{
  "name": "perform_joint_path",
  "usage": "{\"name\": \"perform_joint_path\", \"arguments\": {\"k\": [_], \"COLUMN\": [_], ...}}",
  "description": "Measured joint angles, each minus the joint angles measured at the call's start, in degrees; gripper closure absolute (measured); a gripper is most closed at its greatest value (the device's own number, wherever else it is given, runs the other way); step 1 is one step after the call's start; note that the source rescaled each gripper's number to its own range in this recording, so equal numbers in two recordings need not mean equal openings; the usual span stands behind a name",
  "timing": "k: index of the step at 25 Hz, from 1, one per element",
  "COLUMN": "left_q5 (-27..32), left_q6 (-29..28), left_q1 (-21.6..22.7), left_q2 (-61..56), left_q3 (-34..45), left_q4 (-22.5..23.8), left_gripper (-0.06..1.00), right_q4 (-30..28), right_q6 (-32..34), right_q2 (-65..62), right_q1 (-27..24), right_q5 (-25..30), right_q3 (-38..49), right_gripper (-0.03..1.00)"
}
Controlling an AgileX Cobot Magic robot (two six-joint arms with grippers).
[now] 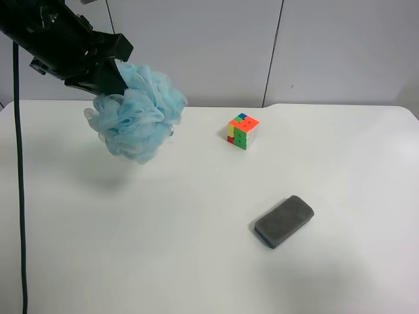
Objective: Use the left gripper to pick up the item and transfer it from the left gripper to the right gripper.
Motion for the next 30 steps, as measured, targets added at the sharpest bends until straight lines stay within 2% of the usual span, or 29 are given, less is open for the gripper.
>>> {"name": "perform_joint_path", "arguments": {"k": [9,16,20,23,25,30], "left_q5": [5.20,5.68,5.68,5.68,5.68,5.68], "left_q6": [0.13,0.13,0.13,0.13,0.13,0.13], "left_q1": [0.00,0.00,0.00,0.00,0.00,0.00], "left_q2": [0.00,0.00,0.00,0.00,0.00,0.00], "left_q3": [0.00,0.00,0.00,0.00,0.00,0.00], "left_q4": [-1.02,-1.07,-1.07,-1.07,-1.07,-1.07], "left_gripper": [0.94,0.94,0.94,0.94,0.94,0.94], "right_q4": [0.00,0.33,5.62,9.59,11.93,14.61], "right_q6": [0.00,-0.46,-4.69,-8.22,-10.70,-19.38], "right_q2": [0.00,0.00,3.59,10.64,14.97,25.35], "right_q1": [0.00,0.00,0.00,0.38,2.07,10.20], "right_q5": [0.00,-0.05,-0.51,-2.77,-6.56,-14.52], "right_q3": [0.00,0.00,-1.86,-4.39,-5.32,-5.59], "right_gripper": [-0.03,-0.03,-0.03,-0.03,-0.03,-0.03]}}
